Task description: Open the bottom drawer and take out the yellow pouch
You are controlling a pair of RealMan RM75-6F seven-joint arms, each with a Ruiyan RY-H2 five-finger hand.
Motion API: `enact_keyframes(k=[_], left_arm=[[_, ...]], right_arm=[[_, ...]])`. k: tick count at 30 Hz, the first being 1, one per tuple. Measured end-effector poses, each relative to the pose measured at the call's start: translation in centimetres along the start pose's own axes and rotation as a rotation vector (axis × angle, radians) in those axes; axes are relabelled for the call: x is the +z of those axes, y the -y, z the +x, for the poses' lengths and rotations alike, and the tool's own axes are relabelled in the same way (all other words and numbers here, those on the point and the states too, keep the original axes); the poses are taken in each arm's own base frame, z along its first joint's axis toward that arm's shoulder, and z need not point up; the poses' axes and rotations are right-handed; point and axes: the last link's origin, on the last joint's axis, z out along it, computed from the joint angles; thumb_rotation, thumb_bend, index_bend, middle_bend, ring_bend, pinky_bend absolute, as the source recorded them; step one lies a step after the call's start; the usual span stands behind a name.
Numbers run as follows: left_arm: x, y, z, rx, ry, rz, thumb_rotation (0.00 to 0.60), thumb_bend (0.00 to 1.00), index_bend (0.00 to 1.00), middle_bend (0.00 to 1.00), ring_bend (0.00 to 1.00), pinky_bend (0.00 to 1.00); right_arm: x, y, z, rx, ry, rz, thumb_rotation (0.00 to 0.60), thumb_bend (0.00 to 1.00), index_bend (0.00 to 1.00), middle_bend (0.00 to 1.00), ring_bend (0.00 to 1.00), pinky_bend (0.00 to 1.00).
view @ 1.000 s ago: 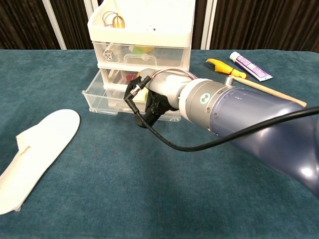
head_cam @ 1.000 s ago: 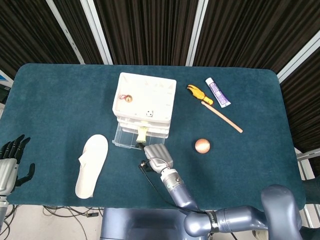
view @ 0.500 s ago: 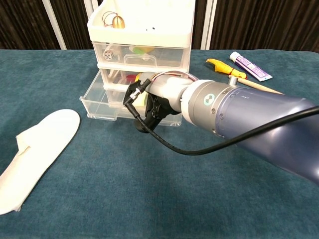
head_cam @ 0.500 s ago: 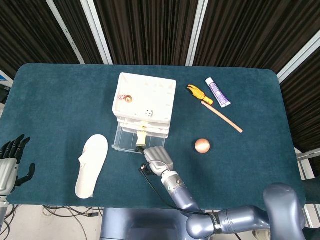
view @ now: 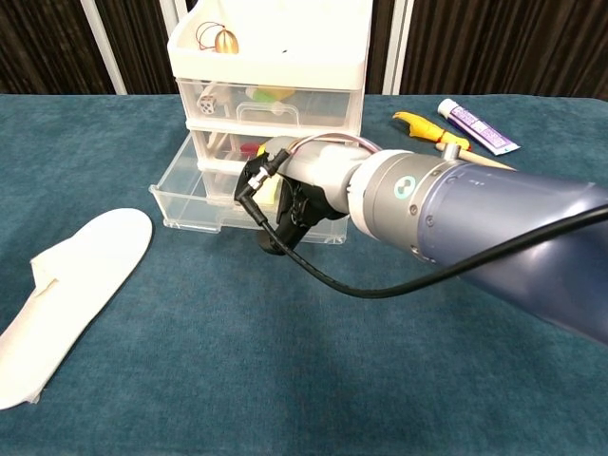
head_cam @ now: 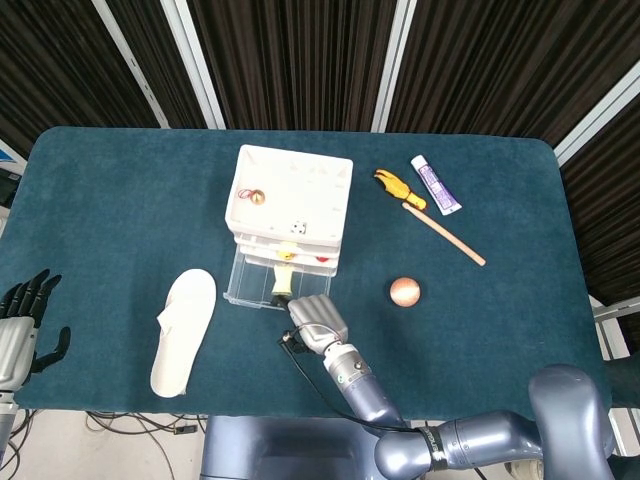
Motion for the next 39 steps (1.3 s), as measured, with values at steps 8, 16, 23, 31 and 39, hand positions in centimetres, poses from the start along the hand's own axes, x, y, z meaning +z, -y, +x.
enact_keyframes(k=[8,16,23,31,39], left_arm=[[0.0,0.0,0.0,0.000,0.004,0.002,0.600,0.47,0.05,0.00,0.00,0.00],[0.0,0.0,0.0,-0.002,0.003,0.000,0.600,0.47,0.05,0.00,0.00,0.00],[0.0,0.0,0.1,-0.002,0.007,0.002,0.600,0.47,0.05,0.00,0.00,0.00],[0.0,0.1,0.1,0.000,0.008,0.006,0.600,0.47,0.05,0.00,0.00,0.00],[0.1,0.2,0.1,0.000,0.010,0.013,0.600,0.47,0.05,0.00,0.00,0.00]], right_arm=[[-0.3,0.3,0.7,0.092,-0.035,0.038,0.600,0.52,0.21,1.00,1.00,1.00],[-0.8,0.4,3.2,0.181,-0.060,0.091,0.600,0.39,0.23,1.00,1.00,1.00],[1.2,0.3,6.4,-0.112,-0.148,0.167,0.600,0.27,0.23,1.00,1.00,1.00],[3.8,0.5,7.1,-0.459,-0.175,0.244,0.600,0.25,0.29,1.00,1.00,1.00],[5.6,1.0,5.9,-0.558,-0.179,0.286,0.600,0.25,0.31,1.00,1.00,1.00]])
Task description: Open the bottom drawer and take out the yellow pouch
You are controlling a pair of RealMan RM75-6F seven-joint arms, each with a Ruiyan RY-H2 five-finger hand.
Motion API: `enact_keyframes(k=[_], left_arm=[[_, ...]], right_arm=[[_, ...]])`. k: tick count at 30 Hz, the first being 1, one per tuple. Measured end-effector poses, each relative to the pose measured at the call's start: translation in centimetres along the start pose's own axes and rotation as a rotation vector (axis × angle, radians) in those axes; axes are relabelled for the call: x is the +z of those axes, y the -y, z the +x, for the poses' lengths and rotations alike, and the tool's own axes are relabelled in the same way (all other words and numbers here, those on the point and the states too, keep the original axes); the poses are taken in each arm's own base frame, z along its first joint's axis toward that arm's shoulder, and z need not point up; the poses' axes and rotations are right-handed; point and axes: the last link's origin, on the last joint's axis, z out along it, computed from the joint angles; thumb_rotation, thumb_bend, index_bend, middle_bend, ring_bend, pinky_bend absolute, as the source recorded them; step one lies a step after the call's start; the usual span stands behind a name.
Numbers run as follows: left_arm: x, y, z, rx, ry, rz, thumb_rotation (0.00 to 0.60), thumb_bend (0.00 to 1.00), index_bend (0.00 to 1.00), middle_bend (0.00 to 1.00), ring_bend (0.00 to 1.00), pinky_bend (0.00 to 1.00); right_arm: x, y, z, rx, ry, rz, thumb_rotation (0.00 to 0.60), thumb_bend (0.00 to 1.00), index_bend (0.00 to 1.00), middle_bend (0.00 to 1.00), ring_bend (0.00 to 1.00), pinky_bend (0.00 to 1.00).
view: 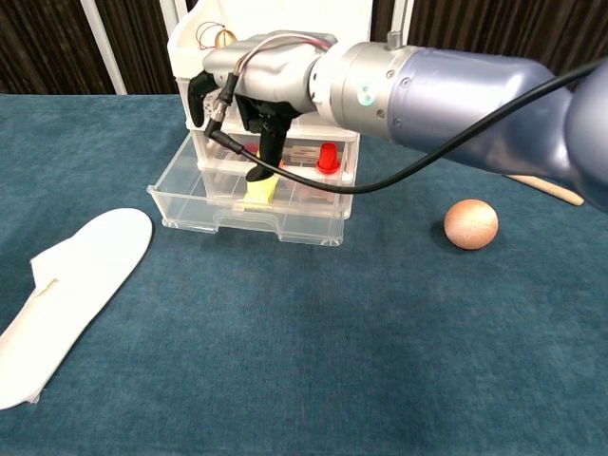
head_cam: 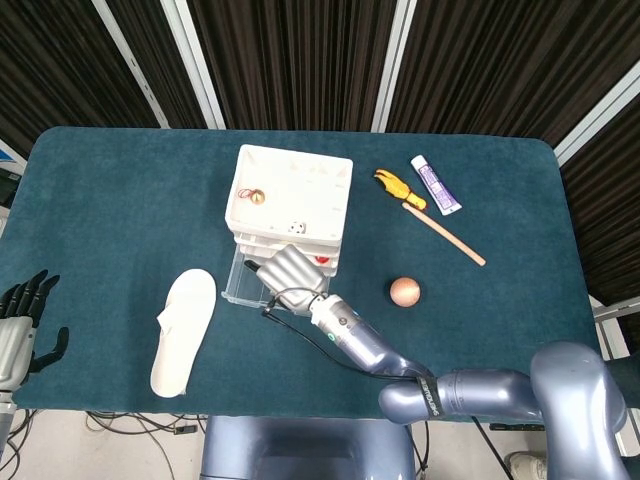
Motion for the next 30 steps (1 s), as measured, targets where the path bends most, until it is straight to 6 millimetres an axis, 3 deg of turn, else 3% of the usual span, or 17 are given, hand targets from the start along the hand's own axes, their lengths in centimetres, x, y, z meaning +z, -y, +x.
enact_keyframes(k=[14,30], left_arm=[[0.1,0.1,0.0,0.001,0.010,0.008,0.600,0.47,0.06,0.00,0.00,0.00],[0.0,0.1,-0.1,0.005,0.018,0.013,0.600,0.47,0.06,0.00,0.00,0.00]], right_arm=[[2.0,-0.7,-1.9,-0.286,0.082,0.064,0.600,0.25,0.32,1.00,1.00,1.00],[2.5,-1.0,-2.7,-0.379,0.126,0.096,0.600,0.31,0.38,1.00,1.00,1.00]])
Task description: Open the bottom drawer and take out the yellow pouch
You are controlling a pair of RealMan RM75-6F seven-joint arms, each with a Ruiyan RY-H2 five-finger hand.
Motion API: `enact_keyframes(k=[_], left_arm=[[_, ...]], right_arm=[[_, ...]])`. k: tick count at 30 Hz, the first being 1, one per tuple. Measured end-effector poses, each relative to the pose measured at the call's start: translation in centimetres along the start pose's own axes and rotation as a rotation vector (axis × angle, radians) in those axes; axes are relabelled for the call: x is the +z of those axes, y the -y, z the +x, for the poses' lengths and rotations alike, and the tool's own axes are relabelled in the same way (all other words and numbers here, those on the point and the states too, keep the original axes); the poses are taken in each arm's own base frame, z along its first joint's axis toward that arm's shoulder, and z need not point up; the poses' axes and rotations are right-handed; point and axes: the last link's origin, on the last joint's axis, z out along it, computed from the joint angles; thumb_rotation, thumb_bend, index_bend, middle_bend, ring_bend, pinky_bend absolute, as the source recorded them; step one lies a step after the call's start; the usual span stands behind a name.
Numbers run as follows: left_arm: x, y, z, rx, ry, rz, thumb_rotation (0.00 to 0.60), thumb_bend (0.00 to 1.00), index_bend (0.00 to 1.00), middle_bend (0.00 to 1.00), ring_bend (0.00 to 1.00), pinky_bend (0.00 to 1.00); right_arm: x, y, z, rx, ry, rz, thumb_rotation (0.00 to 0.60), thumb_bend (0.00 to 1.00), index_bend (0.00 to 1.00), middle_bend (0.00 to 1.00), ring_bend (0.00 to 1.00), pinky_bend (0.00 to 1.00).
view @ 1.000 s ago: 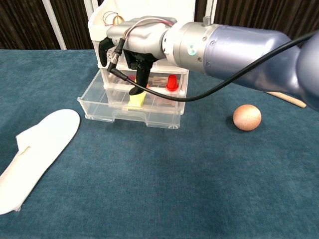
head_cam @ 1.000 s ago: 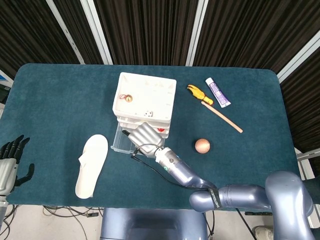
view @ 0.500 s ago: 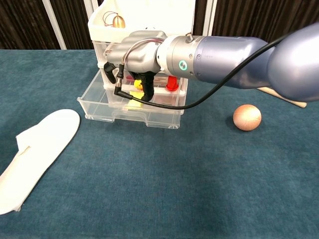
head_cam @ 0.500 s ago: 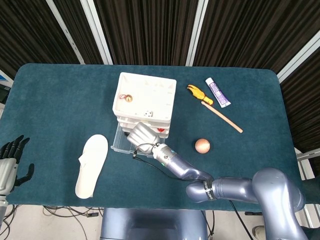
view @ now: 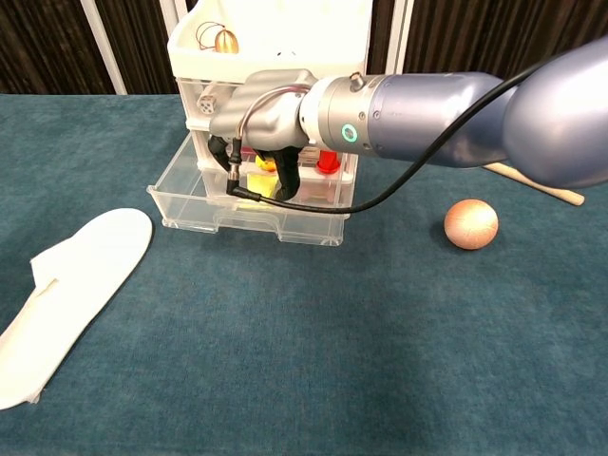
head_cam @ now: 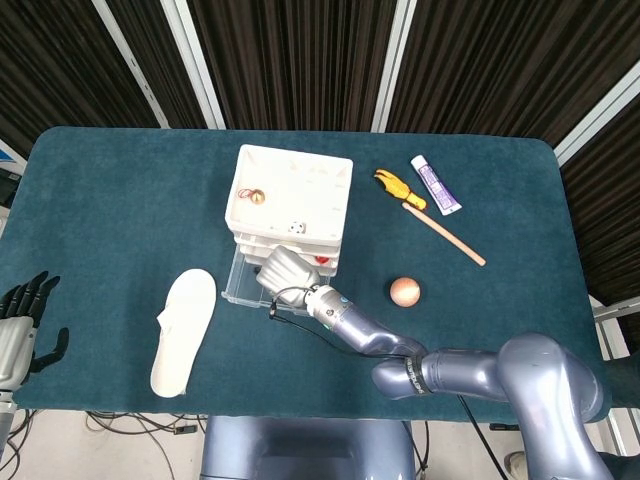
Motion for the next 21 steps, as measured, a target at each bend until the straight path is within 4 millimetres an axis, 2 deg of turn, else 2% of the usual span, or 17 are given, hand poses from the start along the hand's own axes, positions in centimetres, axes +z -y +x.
enact_keyframes(k=[17,21], left_arm=[[0.0,0.0,-0.1,0.002,0.009,0.004,0.600,0.47,0.05,0.00,0.00,0.00],[0.0,0.0,-0.1,0.002,0.011,0.006,0.600,0.47,0.05,0.00,0.00,0.00]], right_arm=[[0.9,0.4,-0.7,-0.080,0.035,0.016,0.600,0.35,0.40,1.00,1.00,1.00],[1.1,0.6,-0.7,-0.083,0.045,0.020,0.600,0.43,0.41,1.00,1.00,1.00]])
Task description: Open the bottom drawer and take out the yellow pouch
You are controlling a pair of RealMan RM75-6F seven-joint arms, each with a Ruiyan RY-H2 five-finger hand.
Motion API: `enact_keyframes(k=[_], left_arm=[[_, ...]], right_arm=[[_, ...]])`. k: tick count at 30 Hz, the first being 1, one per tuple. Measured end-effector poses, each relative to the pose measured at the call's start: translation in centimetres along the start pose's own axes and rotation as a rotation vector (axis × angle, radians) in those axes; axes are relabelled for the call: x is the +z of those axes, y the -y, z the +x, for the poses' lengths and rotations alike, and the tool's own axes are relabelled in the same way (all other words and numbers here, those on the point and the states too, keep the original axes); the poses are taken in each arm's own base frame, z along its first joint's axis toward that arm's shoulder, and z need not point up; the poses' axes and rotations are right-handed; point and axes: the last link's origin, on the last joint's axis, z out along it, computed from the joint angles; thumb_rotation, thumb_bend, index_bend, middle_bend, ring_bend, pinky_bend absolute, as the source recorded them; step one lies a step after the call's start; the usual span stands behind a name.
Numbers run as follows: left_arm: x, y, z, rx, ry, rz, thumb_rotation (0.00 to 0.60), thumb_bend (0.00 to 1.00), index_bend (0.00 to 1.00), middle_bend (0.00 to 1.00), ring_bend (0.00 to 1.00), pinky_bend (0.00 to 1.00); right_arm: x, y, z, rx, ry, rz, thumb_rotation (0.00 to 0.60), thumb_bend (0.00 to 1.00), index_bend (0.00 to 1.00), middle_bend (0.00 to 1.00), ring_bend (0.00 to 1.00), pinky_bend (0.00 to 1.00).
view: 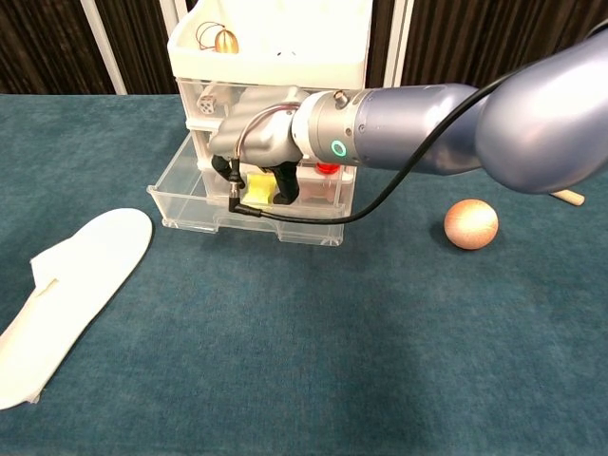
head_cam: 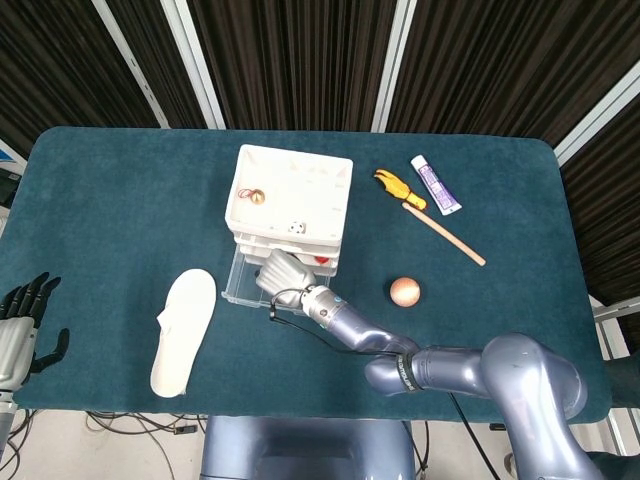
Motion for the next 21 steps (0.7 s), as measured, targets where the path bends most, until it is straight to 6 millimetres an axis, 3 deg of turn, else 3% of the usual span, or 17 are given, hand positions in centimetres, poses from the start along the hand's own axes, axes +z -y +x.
enact_keyframes(k=[6,13,21], left_arm=[[0.00,0.02,0.00,0.001,0.003,0.003,0.600,0.47,0.05,0.00,0.00,0.00],[0.01,0.05,0.01,0.001,0.005,0.006,0.600,0.47,0.06,0.00,0.00,0.00],[0.01,0.08,0.05,-0.004,0.009,0.011,0.600,0.47,0.06,0.00,0.00,0.00]], right_arm=[[0.28,0.19,-0.08,0.007,0.014,0.004,0.600,0.46,0.41,1.00,1.00,1.00],[0.45,0.22,0.00,0.014,0.008,-0.004,0.600,0.37,0.44,1.00,1.00,1.00],[0.53,0.29,-0.19,0.014,0.014,-0.004,0.600,0.37,0.52,1.00,1.00,1.00]])
